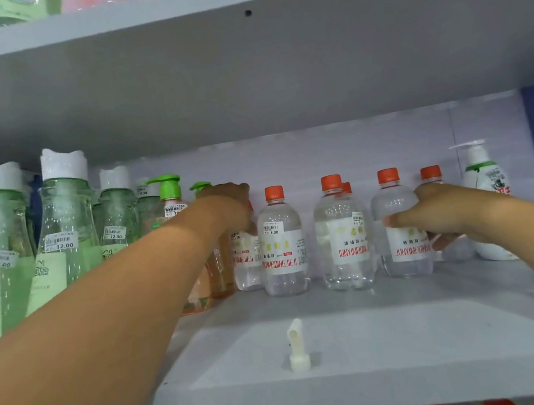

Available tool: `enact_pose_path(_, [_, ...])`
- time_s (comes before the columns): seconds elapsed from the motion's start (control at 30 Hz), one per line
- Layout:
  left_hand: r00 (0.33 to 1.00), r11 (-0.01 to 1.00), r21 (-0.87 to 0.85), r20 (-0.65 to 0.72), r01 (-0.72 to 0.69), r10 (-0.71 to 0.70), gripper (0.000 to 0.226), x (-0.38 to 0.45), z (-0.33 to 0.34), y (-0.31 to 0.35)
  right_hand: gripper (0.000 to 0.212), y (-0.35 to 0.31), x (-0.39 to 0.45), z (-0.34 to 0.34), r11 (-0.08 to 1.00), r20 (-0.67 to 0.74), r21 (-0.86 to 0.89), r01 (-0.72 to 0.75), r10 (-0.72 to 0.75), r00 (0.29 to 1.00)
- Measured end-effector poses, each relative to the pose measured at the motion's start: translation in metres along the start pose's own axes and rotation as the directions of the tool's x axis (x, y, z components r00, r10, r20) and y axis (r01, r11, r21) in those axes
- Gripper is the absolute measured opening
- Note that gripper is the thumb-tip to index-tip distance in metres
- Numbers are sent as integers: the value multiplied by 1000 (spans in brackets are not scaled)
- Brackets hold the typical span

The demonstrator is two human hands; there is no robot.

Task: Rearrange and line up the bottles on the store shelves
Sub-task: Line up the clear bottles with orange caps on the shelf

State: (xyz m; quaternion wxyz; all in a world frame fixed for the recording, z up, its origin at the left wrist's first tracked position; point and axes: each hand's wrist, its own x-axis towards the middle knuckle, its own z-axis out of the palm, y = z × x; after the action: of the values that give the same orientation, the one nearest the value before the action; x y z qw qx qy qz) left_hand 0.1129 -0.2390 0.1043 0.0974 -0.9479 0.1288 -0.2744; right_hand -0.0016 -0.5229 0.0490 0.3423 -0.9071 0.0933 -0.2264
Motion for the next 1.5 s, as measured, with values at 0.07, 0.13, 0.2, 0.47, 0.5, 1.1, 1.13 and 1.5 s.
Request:
enact_pose_path(0.07, [999,1000,19,-32,10,-9,71,0,0,0,29,-1,0,0,1000,0,-1,-5,5,1000])
enact_pose_path(0.13, [999,999,41,-52,15,-13,73,0,2,1,29,-2,-3,0,1000,-3,-7,-8,8,1000])
enact_pose_path(0.2, [998,999,40,-61,13,-11,71,0,7,2,29,-2,-3,-1,1000,-10,-3,-10,10,1000])
enact_pose_path(0.47, [979,497,-859,-186,-120,-85,21,-21,-10,-6,60,-19,-15,-8,979,-195,-201,-33,-7,981])
enact_pose_path(0.5, [984,434,-891,-169,-131,-49,22,-25,-10,-6,59,-25,-18,-11,977,-303,-214,13,-79,950])
enact_pose_path(1.1, [980,909,-377,9,-179,197,57,19,4,20,26,-113,18,4,833,119,-473,286,-261,958])
enact_pose_path(1.13, [980,909,-376,4,-181,197,58,21,6,21,29,-111,22,4,833,118,-466,299,-277,954])
enact_pose_path(1.5, [981,613,-777,-193,-146,-11,24,-3,5,18,51,-118,43,31,849,151,-331,413,-384,911])
